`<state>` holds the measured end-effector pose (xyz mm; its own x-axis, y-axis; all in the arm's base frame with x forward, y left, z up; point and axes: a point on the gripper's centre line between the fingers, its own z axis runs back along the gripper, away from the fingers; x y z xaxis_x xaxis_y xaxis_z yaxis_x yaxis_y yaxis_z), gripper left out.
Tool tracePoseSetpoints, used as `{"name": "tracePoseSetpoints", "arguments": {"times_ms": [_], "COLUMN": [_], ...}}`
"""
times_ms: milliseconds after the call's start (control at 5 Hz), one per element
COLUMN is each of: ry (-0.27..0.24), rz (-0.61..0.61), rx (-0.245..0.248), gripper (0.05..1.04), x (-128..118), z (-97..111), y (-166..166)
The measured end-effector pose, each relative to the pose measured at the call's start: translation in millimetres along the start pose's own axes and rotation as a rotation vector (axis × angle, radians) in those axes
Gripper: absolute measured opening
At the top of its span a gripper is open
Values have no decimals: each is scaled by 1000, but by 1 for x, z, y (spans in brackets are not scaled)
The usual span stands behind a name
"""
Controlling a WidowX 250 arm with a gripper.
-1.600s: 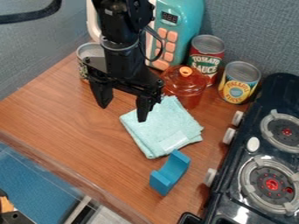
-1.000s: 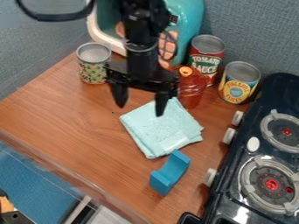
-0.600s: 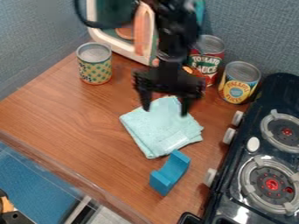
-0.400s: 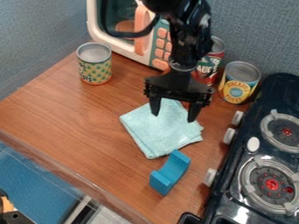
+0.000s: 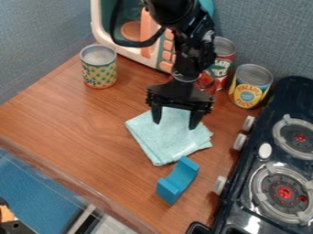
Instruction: Moved the blue clothing to the bottom left corner of the table
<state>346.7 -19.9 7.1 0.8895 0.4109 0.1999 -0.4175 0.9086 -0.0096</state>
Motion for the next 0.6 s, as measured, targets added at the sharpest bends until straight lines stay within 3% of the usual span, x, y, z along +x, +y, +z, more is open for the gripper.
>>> {"name": "tracePoseSetpoints", "arguments": {"times_ms": [600], "ry": [66], "rz": [109], "rx": [-41], "gripper": [1000], "x": [-10], "z": [-21], "y": [32]}}
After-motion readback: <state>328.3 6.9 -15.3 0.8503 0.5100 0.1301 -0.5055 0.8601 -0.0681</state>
